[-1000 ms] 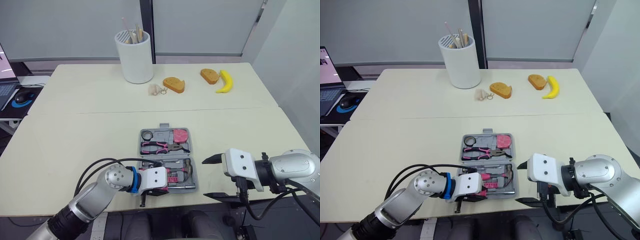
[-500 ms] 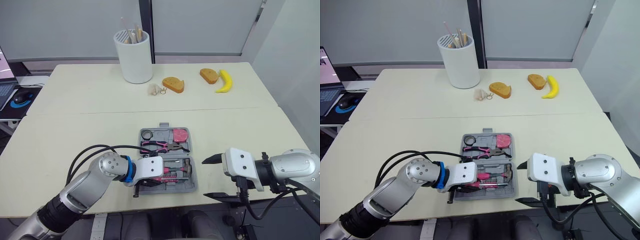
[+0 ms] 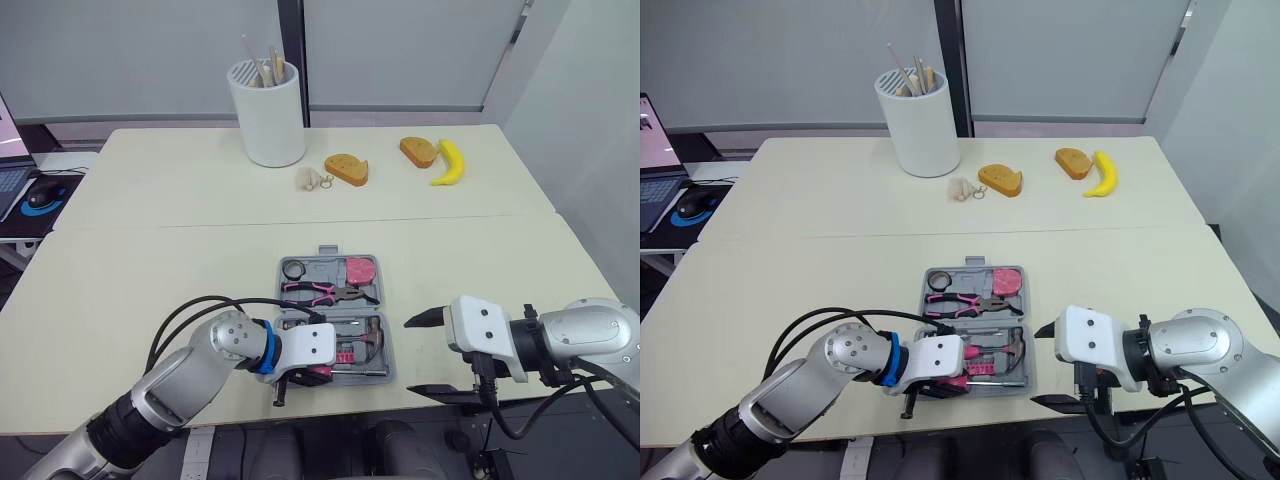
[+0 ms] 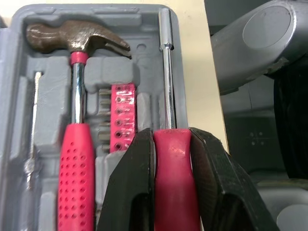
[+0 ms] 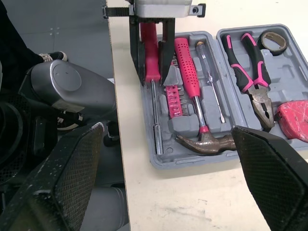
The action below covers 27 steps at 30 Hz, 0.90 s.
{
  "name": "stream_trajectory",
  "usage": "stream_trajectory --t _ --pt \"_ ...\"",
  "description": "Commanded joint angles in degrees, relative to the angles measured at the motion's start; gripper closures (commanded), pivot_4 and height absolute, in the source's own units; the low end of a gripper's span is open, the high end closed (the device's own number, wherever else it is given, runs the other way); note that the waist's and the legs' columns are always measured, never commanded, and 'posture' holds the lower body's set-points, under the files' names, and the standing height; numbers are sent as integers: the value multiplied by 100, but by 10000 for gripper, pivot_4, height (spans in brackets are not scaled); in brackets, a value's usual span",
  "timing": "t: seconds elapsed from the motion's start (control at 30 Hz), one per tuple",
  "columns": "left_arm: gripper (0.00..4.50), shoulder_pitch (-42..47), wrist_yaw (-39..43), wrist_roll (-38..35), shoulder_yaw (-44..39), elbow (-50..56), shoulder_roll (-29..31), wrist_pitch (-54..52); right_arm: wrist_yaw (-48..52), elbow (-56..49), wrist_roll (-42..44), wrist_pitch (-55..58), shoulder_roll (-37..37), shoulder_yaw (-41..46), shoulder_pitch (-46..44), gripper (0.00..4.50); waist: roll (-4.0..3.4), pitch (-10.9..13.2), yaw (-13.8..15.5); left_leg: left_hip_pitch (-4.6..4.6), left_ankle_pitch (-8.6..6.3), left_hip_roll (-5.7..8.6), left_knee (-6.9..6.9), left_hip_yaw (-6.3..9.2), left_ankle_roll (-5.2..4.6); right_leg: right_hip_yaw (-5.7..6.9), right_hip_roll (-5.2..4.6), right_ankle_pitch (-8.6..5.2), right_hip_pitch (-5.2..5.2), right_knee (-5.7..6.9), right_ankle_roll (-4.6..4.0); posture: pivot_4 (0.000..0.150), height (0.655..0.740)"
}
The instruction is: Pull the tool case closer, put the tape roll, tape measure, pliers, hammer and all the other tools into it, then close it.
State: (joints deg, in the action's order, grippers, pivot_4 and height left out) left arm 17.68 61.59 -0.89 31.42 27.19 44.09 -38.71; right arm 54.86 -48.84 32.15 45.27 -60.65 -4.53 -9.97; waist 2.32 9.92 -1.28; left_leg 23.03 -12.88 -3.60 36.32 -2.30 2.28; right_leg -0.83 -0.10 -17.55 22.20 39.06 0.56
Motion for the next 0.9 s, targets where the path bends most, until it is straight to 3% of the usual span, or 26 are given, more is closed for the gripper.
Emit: stream_trajectory --t 0.03,0.9 --pt "37900 115 -51 61 12 52 -25 -7 -3 -169 4 -93 -58 108 19 0 0 0 0 0 0 0 1 0 0 0 2 0 0 0 0 1500 7337" --pt "37900 73 2 80 49 -27 -6 3 19 -191 44 -122 -51 106 28 0 0 0 0 0 0 0 7 0 0 0 2 0 -1 3 0 1500 7337"
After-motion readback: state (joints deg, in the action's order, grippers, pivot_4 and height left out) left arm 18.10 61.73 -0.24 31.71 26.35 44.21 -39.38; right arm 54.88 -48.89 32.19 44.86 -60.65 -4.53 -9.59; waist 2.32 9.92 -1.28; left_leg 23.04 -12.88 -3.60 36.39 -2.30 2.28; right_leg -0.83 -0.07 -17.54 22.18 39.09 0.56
